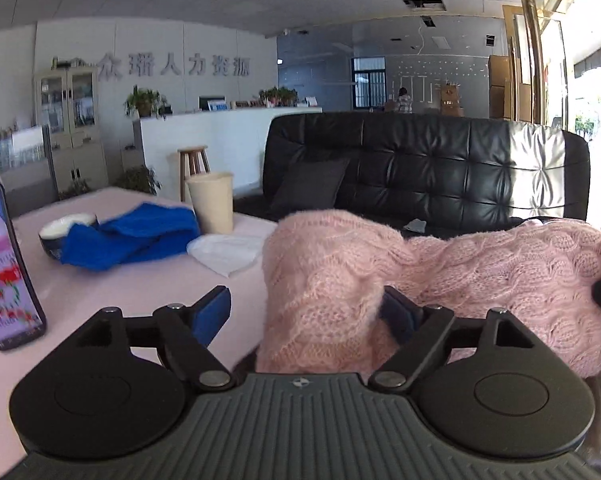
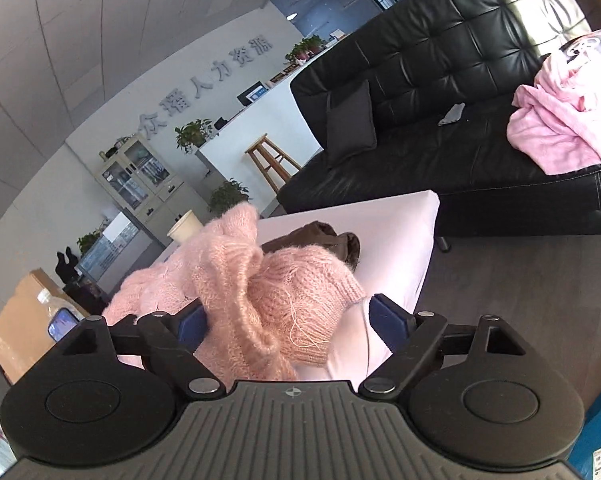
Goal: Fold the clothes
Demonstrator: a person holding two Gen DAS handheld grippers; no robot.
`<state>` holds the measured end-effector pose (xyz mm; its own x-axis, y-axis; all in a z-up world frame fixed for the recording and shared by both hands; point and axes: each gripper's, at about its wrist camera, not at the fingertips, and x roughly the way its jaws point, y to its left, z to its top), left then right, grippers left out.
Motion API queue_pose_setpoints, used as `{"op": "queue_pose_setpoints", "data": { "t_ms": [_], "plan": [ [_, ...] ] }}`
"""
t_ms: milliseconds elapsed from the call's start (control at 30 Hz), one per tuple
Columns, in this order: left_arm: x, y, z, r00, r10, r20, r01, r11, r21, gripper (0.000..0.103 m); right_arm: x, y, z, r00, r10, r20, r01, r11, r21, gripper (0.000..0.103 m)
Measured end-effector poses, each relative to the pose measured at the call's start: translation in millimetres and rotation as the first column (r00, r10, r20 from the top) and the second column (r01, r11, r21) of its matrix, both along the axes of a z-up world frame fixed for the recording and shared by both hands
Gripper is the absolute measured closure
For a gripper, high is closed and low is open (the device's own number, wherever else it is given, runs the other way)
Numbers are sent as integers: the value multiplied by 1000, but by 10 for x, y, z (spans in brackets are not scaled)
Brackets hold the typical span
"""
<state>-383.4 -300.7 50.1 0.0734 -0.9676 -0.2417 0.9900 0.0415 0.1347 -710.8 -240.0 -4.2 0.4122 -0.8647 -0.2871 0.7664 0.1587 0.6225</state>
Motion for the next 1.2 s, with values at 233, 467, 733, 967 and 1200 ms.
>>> {"op": "queue_pose_setpoints", "data": {
  "t_ms": [233, 467, 733, 967, 1200],
  "plan": [
    [-102, 414, 630, 983, -84, -164, 49, 977, -207, 24, 101, 551, 536, 997, -78, 26, 82, 938, -337, 3],
    [-424, 2, 302, 955, -255, -150, 256, 967, -14, 21, 553, 380, 473, 998, 62, 12, -56, 955, -290, 0],
    [-186, -301, -127, 941, -209, -265, 246, 962, 115, 18, 705, 86, -84, 990, -72, -118, 57, 990, -130, 0],
    [-133, -302, -249, 931, -200, -305, 249, 960, 131, 17, 857, 90, -367, 964, -131, -233, 86, 978, -192, 0],
    [-99, -225, -182, 920, -237, -313, 258, 966, 25, 19, 625, 3, -250, 993, -59, -107, 38, 981, -190, 0]
  ]
}}
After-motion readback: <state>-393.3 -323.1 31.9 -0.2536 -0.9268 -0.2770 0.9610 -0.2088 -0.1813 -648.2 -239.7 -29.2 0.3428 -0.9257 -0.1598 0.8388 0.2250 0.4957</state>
